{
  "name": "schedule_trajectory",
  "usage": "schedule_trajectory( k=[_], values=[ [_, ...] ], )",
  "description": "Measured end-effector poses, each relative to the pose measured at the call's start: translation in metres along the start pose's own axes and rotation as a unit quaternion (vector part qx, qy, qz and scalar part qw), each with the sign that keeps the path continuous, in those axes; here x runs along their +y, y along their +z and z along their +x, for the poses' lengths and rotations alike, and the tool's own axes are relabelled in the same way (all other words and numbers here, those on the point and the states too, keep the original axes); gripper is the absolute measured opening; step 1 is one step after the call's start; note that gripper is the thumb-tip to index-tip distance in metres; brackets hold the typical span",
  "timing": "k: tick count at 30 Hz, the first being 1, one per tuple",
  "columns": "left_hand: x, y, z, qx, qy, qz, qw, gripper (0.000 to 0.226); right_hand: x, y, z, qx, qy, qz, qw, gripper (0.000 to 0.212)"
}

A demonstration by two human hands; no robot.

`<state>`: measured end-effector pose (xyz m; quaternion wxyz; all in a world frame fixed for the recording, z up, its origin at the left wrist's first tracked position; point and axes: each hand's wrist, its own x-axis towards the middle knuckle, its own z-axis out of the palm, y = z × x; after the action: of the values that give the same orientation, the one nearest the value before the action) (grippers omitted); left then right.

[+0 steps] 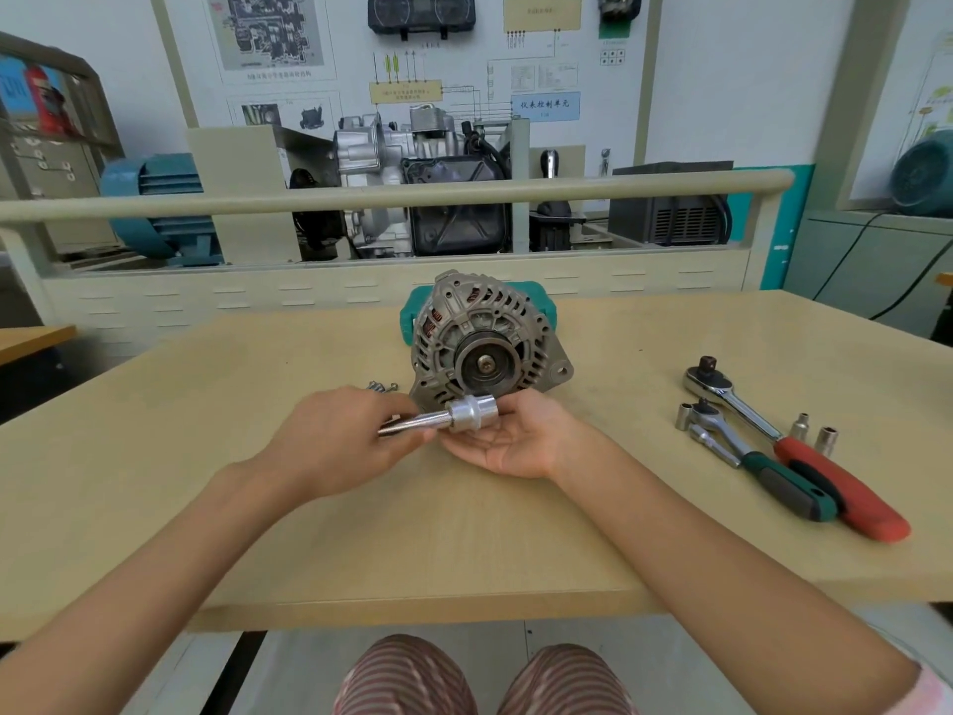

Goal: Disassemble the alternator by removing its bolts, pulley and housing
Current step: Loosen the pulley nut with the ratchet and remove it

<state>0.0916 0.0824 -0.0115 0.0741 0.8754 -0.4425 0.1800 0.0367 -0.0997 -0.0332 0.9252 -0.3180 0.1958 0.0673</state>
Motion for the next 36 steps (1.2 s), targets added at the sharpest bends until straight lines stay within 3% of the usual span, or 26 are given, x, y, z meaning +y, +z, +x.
schedule_trajectory(
  k=[3,6,13,15,18,19,23,30,32,36],
  values=[
    [-0.012,-0.01,0.009,0.017,0.094,0.145,0.985,0.03,0.001,0.001,0.0,0.001,0.015,0.005,1.0,0.03],
    [-0.021,-0.014,0.018,0.097,0.224,0.237,0.94,0.025,0.001,0.002,-0.001,-0.005,0.018,0.001,1.0,0.029],
    [-0.041,-0.003,0.012,0.211,0.303,0.271,0.889,0.009,0.005,0.005,-0.003,-0.042,0.028,-0.037,0.998,0.026],
    [-0.046,-0.001,0.006,0.241,0.319,0.275,0.874,0.024,0.006,0.005,-0.003,-0.051,0.036,-0.054,0.997,0.025],
    [-0.044,-0.003,0.004,0.257,0.294,0.255,0.885,0.022,0.008,0.006,-0.001,-0.06,0.041,-0.074,0.995,0.028],
    [-0.043,-0.003,0.006,0.24,0.28,0.242,0.898,0.013,0.008,0.007,-0.001,-0.054,0.041,-0.077,0.995,0.03],
    [-0.037,-0.003,0.009,0.202,0.269,0.249,0.908,0.018,0.007,0.006,-0.001,-0.048,0.054,-0.091,0.993,0.041],
    [-0.029,-0.001,0.007,0.231,0.207,0.184,0.933,0.012,0.008,0.006,0.002,-0.058,0.05,-0.131,0.988,0.033],
    [-0.025,-0.002,0.006,0.225,0.174,0.128,0.95,0.025,0.007,0.006,0.002,-0.054,0.042,-0.134,0.989,0.031],
    [-0.025,0.008,0.002,0.208,0.094,0.065,0.971,0.014,0.008,0.009,-0.003,-0.017,0.01,-0.144,0.989,0.019]
  ],
)
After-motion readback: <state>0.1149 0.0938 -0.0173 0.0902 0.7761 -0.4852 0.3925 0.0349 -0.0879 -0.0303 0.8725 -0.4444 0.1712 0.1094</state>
